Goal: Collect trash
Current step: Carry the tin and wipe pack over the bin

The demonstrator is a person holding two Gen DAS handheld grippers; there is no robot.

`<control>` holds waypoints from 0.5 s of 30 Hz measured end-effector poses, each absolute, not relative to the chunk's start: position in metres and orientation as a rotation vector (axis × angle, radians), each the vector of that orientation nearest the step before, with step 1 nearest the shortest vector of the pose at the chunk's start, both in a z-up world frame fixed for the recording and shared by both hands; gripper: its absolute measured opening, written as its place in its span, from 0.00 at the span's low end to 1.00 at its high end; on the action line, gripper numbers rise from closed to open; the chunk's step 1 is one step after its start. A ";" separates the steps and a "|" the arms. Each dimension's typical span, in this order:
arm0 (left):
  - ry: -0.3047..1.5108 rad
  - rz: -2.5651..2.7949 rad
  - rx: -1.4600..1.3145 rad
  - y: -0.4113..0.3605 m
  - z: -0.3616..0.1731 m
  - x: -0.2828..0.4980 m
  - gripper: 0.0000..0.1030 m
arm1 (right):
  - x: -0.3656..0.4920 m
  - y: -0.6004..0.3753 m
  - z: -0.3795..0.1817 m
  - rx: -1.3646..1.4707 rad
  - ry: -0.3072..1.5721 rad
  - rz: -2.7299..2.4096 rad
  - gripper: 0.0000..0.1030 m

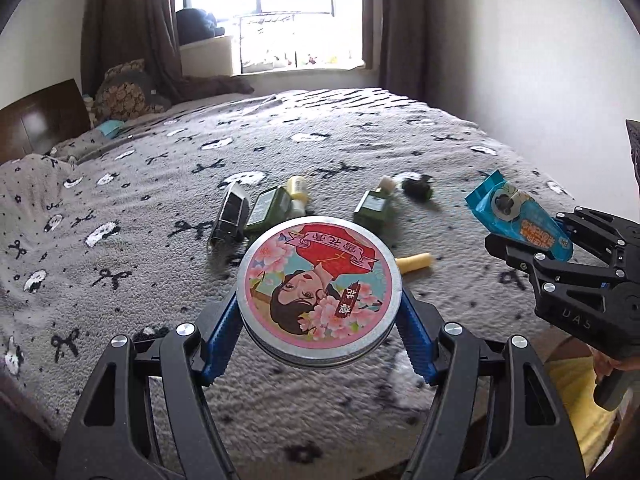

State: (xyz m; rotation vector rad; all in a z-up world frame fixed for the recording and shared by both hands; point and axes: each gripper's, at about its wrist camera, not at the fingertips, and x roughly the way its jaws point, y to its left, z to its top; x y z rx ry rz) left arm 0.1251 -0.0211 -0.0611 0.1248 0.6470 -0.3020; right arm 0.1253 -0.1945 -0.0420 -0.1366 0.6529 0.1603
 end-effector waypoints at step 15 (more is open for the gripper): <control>0.655 -0.385 0.143 -0.045 -0.077 0.027 0.65 | 0.027 -0.218 -0.059 -0.129 0.682 0.182 0.39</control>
